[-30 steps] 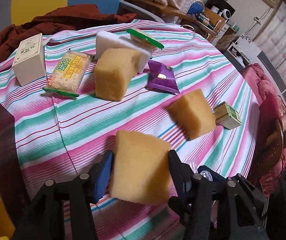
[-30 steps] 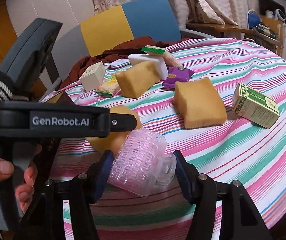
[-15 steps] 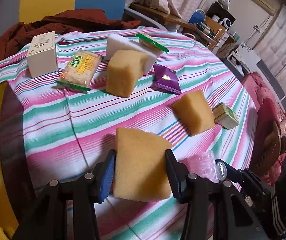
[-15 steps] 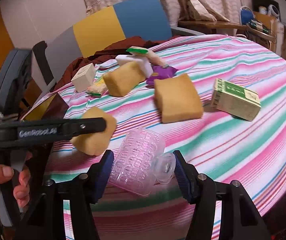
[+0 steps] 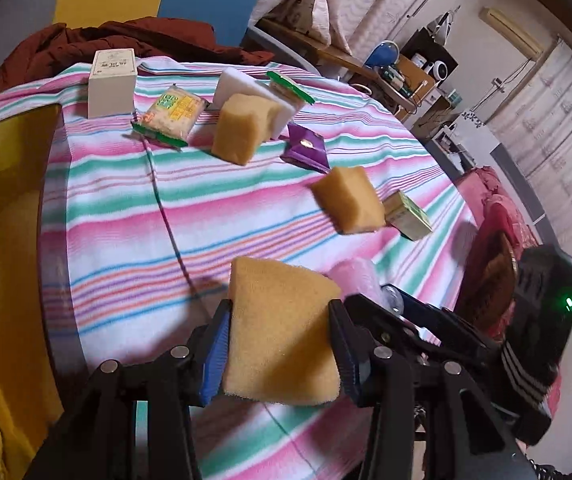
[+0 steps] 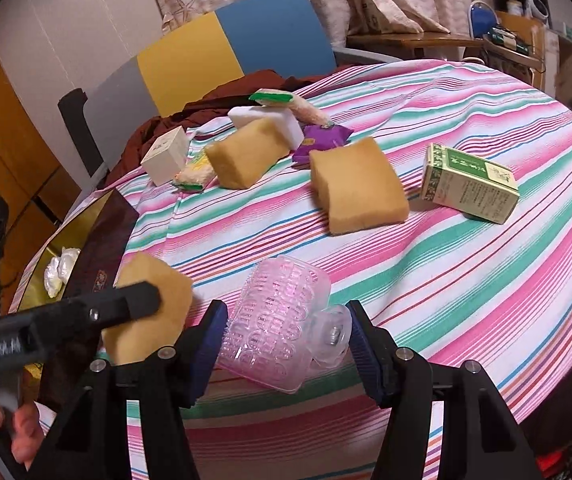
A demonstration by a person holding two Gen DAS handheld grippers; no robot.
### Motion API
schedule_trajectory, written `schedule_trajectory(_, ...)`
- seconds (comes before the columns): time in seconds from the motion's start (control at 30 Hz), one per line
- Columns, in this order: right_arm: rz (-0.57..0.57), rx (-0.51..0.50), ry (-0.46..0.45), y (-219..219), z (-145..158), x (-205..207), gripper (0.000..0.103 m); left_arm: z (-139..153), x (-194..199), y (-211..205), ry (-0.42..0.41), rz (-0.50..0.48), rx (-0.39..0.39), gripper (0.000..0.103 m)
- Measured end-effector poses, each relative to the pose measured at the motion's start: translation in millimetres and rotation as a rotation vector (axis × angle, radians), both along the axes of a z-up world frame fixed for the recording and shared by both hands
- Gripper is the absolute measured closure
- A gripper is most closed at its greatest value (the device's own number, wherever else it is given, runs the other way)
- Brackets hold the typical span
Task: Organize objects
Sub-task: 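Carry the yellow sponge and pink roller over the gold tray and lower them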
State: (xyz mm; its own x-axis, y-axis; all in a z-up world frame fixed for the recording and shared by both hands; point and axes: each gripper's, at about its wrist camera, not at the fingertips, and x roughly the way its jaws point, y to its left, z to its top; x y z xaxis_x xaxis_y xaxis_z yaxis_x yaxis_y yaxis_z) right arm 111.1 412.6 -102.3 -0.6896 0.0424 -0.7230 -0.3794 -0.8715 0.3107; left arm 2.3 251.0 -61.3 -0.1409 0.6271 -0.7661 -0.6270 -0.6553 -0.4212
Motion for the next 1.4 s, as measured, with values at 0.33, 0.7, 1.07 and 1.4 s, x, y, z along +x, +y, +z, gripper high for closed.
schedule_trajectory(0.33, 0.032, -0.050, -0.006, -21, 10, -4, 0.043, 35, 16, -68, 0.064, 0.078, 0.091, 0.056)
schedule_trajectory(0.7, 0.198, -0.033, 0.089, -86, 55, -18, 0.043, 60, 6, -163, 0.136, 0.279, 0.153, 0.055)
schedule_trajectory(1.07, 0.385, -0.012, 0.114, -159, 74, -39, 0.043, 30, -13, -248, 0.065, 0.476, 0.126, 0.055)
schedule_trajectory(1.4, 0.477, 0.020, 0.059, -202, 61, -59, 0.042, 12, -26, -276, 0.020, 0.504, 0.128, 0.054)
